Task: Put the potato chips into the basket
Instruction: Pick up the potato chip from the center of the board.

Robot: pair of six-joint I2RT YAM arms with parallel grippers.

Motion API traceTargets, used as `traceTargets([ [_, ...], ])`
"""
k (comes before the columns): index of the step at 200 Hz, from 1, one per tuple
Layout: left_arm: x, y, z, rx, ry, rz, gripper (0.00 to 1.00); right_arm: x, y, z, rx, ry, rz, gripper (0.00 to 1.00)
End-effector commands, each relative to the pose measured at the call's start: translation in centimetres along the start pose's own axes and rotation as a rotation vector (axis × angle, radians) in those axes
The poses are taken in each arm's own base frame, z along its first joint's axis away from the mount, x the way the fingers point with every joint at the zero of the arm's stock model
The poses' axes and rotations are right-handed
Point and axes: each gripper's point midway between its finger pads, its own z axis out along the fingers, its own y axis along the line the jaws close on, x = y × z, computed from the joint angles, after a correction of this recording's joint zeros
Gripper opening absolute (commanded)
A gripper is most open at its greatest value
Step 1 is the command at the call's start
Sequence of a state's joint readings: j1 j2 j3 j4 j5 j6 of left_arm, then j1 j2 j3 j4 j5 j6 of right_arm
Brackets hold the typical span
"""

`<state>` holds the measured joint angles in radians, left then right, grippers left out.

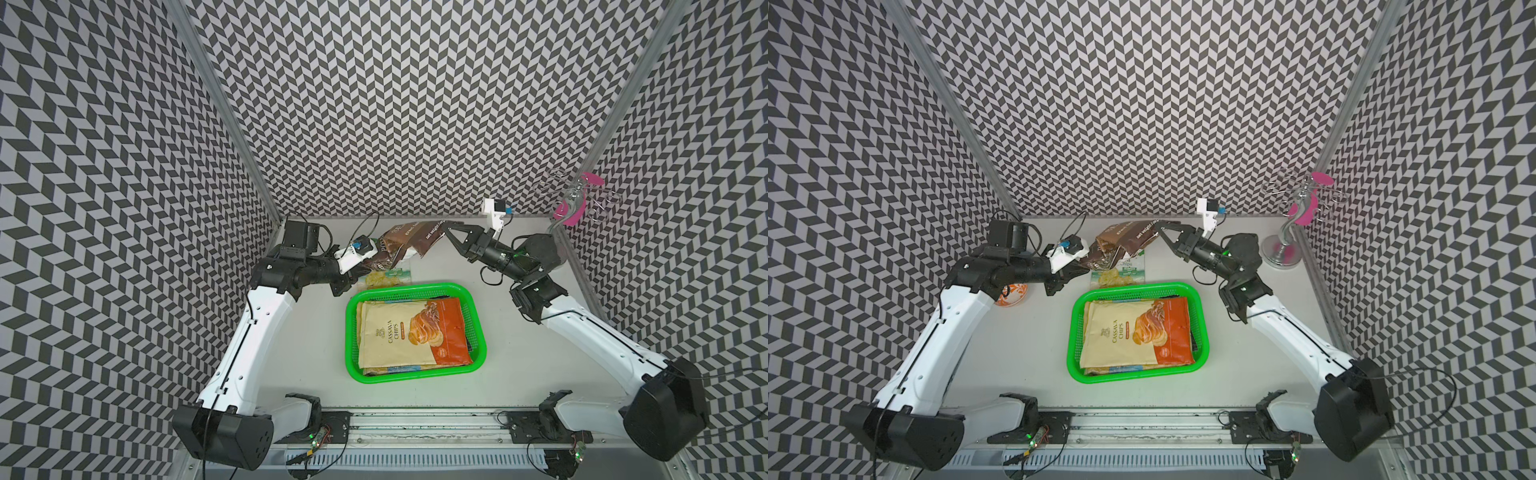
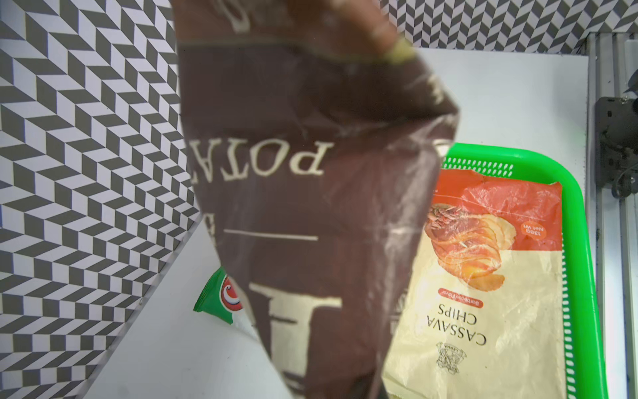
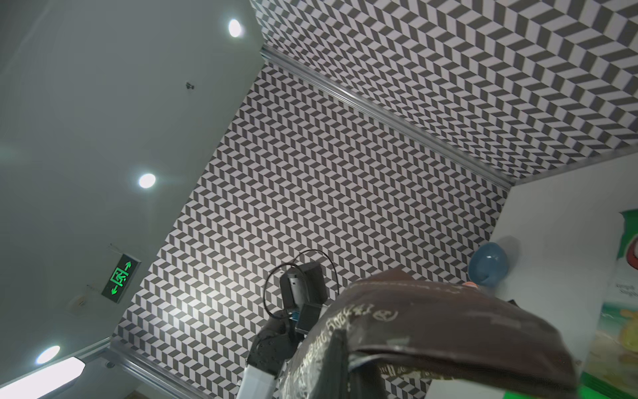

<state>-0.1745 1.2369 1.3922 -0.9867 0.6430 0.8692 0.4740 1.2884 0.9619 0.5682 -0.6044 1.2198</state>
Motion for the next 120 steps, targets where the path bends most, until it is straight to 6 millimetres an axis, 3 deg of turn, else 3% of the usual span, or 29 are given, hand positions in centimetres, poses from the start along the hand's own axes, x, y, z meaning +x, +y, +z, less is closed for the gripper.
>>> traceTargets([
  [1,0.1,-0.4,-1.0,0.022,0.053,0.043,0.0,1.4,-0.7,-0.9,0.024,0.057,-0.04,0.0],
  [62,2.8,-1.5,-0.8,0.029,0.142,0.057,0.0,3.3,-8.6,-2.8,0.23,0.193,-0.048,0.0],
  [120,5.6,-3.4,-0.4,0.02,0.177,0.094,0.0,6.5,-14.2,-5.8,0.342,0.331,-0.025,0.03],
])
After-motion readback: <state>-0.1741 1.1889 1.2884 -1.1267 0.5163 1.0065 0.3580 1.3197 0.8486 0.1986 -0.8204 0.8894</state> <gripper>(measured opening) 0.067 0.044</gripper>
